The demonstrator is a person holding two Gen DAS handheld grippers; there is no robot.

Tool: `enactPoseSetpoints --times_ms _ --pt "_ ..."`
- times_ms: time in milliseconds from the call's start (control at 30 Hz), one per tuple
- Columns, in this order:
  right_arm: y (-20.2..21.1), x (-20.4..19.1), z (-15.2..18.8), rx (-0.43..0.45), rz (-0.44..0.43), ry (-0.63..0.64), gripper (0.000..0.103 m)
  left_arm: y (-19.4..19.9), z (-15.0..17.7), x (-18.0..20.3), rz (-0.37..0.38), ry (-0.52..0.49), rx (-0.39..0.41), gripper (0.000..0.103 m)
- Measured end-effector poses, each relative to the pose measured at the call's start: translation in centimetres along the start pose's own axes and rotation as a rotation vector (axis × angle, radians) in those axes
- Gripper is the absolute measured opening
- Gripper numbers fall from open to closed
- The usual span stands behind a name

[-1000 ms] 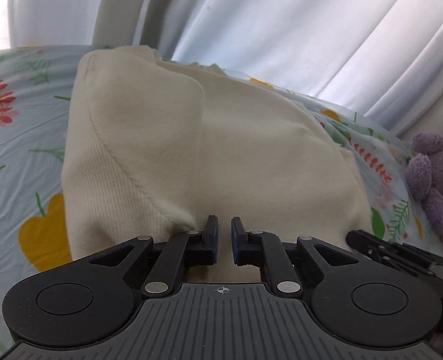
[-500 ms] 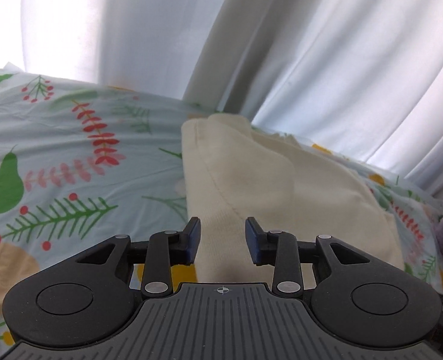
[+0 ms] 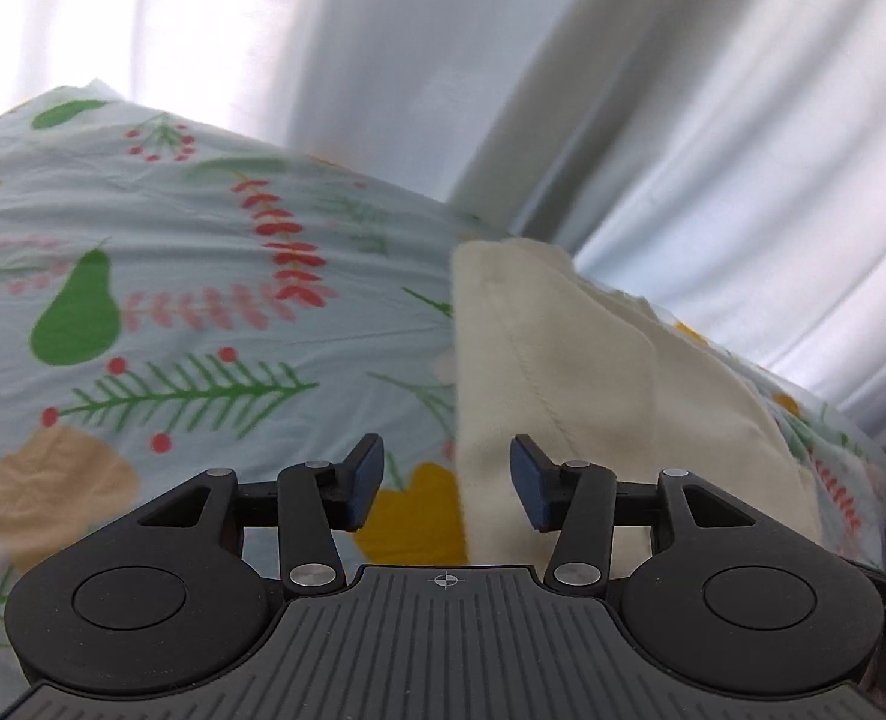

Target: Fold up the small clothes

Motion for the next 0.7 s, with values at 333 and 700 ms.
enactPoseSetpoints --times_ms 333,700 --pt "-7.4 -3.8 -3.1 -0.105 -0.245 -0.09 0.048 -0.5 0.0 -5.3 -0.15 0.084 -0.037 0.052" --pt "-10.8 -4.5 -3.9 -0.167 -0.326 -0.181 0.043 -1.5 0.1 -5.8 -0.167 0.081 -0.053 0.052"
Point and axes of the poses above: each gripper's, at about its wrist camera, not at the fingertips, and y roughly against the way its jaws point, x to its right, z to its underside, the point moved 9 cm from there along -y, roughly the way its jaws point, and after that the axes turned 1 degree about -x, right-handed, at the moved point
